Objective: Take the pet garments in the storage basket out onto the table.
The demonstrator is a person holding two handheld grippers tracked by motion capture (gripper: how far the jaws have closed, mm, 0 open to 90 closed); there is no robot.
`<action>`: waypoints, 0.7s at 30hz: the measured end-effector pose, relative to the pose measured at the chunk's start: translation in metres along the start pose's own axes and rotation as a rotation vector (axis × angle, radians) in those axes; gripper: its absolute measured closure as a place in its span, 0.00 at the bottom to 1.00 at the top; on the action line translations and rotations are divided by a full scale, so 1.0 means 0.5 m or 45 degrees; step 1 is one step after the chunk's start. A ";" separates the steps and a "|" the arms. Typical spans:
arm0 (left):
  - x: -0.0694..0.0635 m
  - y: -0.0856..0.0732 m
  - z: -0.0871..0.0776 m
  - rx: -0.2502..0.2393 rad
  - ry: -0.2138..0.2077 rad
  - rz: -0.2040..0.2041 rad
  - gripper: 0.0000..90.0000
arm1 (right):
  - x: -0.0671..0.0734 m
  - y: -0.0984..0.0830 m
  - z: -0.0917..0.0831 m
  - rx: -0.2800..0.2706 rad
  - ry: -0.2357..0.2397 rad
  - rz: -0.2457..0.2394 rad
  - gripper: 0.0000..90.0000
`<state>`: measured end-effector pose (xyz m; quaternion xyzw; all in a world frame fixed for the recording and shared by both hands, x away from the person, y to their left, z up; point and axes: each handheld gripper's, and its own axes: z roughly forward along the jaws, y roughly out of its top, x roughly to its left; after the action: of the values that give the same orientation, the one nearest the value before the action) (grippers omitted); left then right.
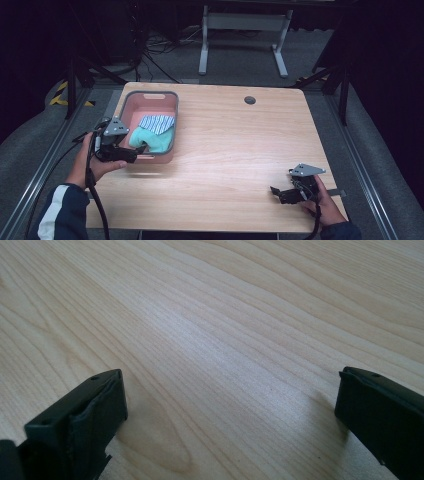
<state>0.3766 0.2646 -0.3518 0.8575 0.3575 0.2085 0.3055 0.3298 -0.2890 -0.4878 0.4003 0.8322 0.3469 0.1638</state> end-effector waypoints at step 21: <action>0.033 0.051 0.095 0.208 0.005 0.019 0.24 | 0.000 0.000 0.000 0.000 0.000 0.001 0.01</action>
<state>0.4272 0.2447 -0.3670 0.8818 0.3677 0.1825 0.2323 0.3298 -0.2890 -0.4878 0.4007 0.8320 0.3471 0.1634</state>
